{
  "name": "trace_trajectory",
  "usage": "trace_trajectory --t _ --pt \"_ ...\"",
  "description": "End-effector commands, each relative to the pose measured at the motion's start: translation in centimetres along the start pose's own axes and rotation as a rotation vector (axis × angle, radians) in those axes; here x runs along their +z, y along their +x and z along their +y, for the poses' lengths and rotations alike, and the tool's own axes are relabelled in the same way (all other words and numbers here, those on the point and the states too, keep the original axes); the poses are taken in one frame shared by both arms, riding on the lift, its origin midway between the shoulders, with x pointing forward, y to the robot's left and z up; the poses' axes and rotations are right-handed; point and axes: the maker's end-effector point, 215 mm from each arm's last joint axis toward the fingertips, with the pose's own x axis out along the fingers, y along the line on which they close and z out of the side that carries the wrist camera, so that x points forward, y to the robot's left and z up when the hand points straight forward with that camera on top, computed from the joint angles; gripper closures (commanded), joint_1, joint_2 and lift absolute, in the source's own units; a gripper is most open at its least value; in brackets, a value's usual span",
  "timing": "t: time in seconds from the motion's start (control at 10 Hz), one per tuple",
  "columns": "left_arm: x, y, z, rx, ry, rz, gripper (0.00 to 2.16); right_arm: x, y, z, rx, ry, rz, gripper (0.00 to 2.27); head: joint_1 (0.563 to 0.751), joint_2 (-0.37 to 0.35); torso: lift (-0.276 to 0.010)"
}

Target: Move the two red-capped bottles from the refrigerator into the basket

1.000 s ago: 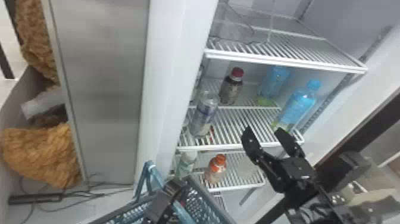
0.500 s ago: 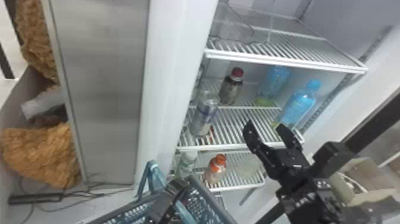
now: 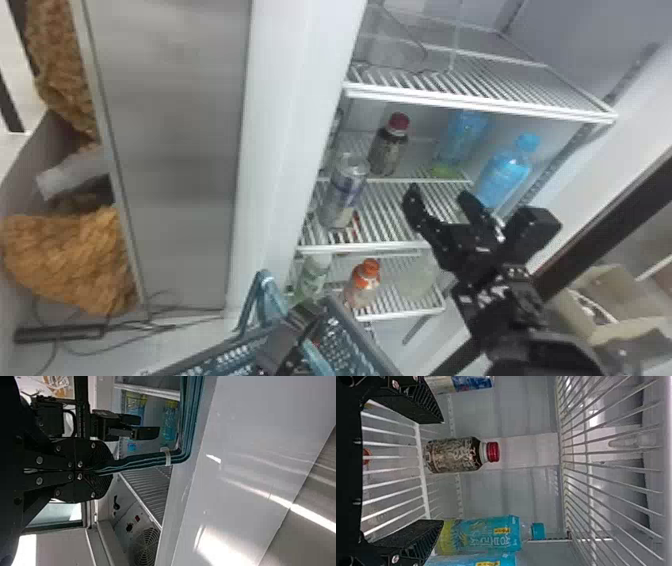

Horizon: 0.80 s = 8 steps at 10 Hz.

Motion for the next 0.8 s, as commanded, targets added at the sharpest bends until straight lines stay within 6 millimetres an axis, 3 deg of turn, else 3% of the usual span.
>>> trace_trajectory --t 0.0,0.3,0.7 --pt "0.0 0.0 0.0 0.0 -0.001 0.001 1.2 -0.6 1.9 -0.2 -0.007 -0.002 0.013 0.12 0.695 -0.35 0.0" --pt "-0.3 0.3 0.0 -0.003 -0.007 0.006 1.2 -1.6 5.6 1.4 0.021 0.006 0.031 0.12 0.695 -0.35 0.0" --pt "-0.3 0.2 0.2 -0.002 -0.013 0.005 1.2 -2.1 9.1 0.9 0.002 -0.001 0.048 0.11 0.695 -0.35 0.0"
